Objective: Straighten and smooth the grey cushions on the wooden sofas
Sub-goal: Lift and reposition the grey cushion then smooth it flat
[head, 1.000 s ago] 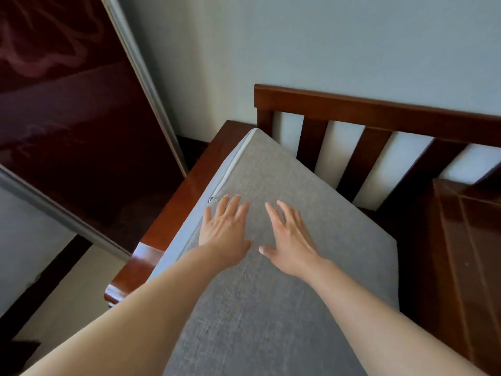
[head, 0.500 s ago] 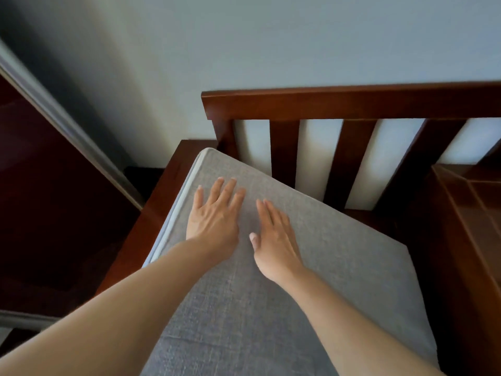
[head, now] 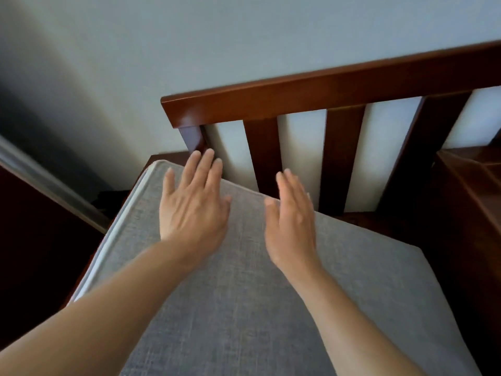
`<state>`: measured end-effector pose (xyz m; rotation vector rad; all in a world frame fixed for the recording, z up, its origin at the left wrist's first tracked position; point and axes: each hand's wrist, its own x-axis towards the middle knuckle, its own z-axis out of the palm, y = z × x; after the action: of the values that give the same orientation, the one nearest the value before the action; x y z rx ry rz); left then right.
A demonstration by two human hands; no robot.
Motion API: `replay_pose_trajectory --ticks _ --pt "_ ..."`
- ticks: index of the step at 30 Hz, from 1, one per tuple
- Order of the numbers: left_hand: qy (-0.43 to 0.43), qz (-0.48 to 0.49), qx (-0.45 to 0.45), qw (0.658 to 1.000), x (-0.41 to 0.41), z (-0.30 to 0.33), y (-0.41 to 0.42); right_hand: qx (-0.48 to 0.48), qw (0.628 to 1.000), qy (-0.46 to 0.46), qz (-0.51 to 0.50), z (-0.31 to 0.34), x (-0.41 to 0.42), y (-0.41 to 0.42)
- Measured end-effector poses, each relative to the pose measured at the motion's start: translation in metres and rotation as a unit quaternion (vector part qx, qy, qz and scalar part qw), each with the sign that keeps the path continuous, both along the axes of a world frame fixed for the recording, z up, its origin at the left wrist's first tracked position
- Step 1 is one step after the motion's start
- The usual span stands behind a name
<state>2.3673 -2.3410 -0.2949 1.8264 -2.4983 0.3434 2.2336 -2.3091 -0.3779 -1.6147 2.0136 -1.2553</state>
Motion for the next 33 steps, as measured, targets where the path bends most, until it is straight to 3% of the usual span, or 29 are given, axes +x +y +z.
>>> replay_pose_trajectory --ticks 1,4,5,7,9,10,13,15,16,18,20,21,23,25,27,30,33 --pt "0.007 -0.011 0.009 1.000 -0.009 -0.010 0.007 -0.008 1.000 0.007 -0.027 -0.007 -0.009 0.006" --pt "-0.120 0.009 0.091 0.989 -0.020 -0.046 0.023 0.158 0.977 0.069 0.125 -0.051 -0.007 0.033" --pt "-0.121 0.016 0.095 0.988 -0.029 -0.047 0.017 0.180 0.971 0.046 0.147 -0.056 -0.013 0.030" --pt "-0.073 -0.009 0.072 0.995 -0.060 -0.037 0.018 0.124 0.988 -0.008 0.089 -0.043 -0.034 0.030" --pt "-0.009 -0.057 0.038 0.998 -0.086 -0.047 0.029 -0.002 0.996 -0.056 -0.069 -0.042 -0.061 0.038" --pt "-0.011 -0.056 0.061 0.997 -0.091 -0.056 0.039 -0.005 0.994 -0.043 -0.096 -0.048 -0.071 0.045" --pt "-0.130 0.006 0.130 0.983 -0.083 -0.092 0.061 0.183 0.977 0.071 0.085 -0.097 -0.068 0.081" --pt "-0.106 0.027 0.133 0.985 -0.100 -0.090 0.054 0.209 0.970 0.009 0.123 -0.100 -0.089 0.078" --pt "-0.071 0.004 0.118 0.990 -0.126 -0.087 0.057 0.182 0.978 -0.013 0.098 -0.092 -0.110 0.079" --pt "0.003 -0.075 0.045 0.996 -0.179 -0.084 0.064 0.050 0.997 -0.034 -0.046 -0.075 -0.151 0.077" --pt "0.036 -0.127 0.001 0.991 -0.213 -0.109 0.075 -0.040 0.985 -0.010 -0.167 -0.098 -0.189 0.083" --pt "0.014 -0.129 0.024 0.991 -0.215 -0.128 0.081 -0.005 0.985 0.028 -0.170 -0.118 -0.194 0.090" --pt "-0.082 -0.092 0.093 0.988 -0.201 -0.175 0.090 0.165 0.982 0.074 -0.047 -0.173 -0.189 0.107" --pt "-0.133 -0.066 0.122 0.981 -0.190 -0.195 0.084 0.259 0.964 0.052 0.032 -0.205 -0.194 0.111" --pt "-0.139 -0.055 0.150 0.977 -0.195 -0.187 0.086 0.261 0.965 0.009 0.035 -0.198 -0.205 0.125" --pt "-0.096 -0.035 0.146 0.984 -0.216 -0.170 0.108 0.185 0.975 -0.077 -0.094 -0.170 -0.226 0.165" --pt "-0.058 -0.074 0.167 0.981 -0.223 -0.171 0.176 0.134 0.977 -0.114 -0.122 -0.144 -0.220 0.218"
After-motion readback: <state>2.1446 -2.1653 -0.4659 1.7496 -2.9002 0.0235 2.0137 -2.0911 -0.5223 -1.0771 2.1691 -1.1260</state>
